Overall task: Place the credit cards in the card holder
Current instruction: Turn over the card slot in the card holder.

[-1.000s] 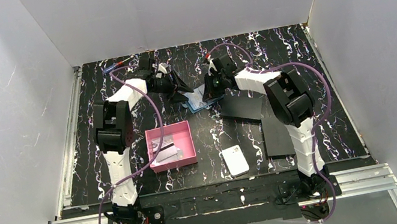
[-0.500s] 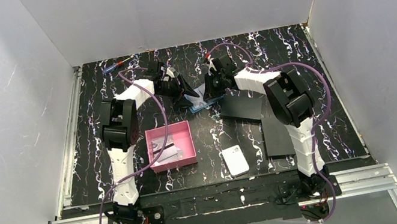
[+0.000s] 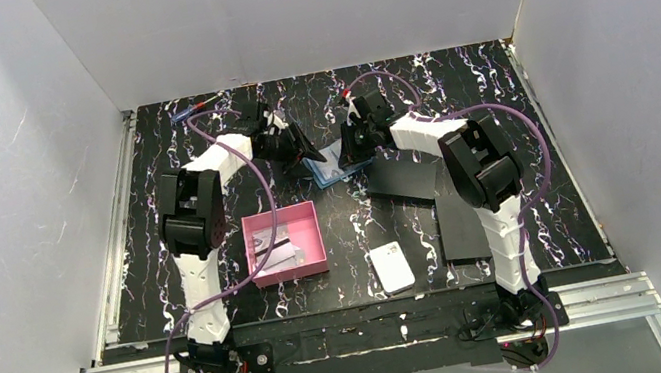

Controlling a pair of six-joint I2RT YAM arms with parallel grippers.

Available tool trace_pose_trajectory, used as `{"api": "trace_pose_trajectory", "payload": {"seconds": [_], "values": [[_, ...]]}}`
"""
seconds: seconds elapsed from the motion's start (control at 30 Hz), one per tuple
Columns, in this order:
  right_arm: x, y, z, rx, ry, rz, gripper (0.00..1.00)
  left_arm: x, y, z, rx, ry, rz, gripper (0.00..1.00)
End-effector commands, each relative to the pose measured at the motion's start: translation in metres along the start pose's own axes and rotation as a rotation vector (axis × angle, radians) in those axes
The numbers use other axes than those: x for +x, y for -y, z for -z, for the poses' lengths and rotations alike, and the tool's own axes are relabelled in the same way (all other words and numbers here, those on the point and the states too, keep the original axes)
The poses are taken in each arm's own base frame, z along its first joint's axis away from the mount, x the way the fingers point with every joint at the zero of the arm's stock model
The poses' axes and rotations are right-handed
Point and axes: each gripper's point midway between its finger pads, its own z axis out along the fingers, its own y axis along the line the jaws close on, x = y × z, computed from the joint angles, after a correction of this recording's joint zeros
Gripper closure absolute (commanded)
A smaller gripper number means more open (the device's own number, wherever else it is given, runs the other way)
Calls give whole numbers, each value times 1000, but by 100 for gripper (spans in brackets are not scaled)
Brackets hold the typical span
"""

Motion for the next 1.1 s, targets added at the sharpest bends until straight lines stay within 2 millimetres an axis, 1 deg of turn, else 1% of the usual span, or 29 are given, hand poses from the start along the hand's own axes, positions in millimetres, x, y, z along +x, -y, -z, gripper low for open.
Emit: {"api": "trace_pose_trajectory", "payload": {"seconds": [0.0,0.1,0.2,0.3,0.7,1.07], "values": [[15,13,-12,37,-52,8,92,0,24,8,44,12,-40,47],[15,13,-12,38,-51,9,93,0,28,6,52,11,-50,49],[14,12,-12,35,-50,10,93,-1,28,3,57,2,-40,49],[15,12,-12,34,-51,10,93,-1,25,0,48,-2,-35,49],[16,12,-12,30,-53,9,94,1,15,-2,9,1,-25,48],[15,11,-13,27,-54,9,95,2,11,-13,9,-24,-16,48]]}}
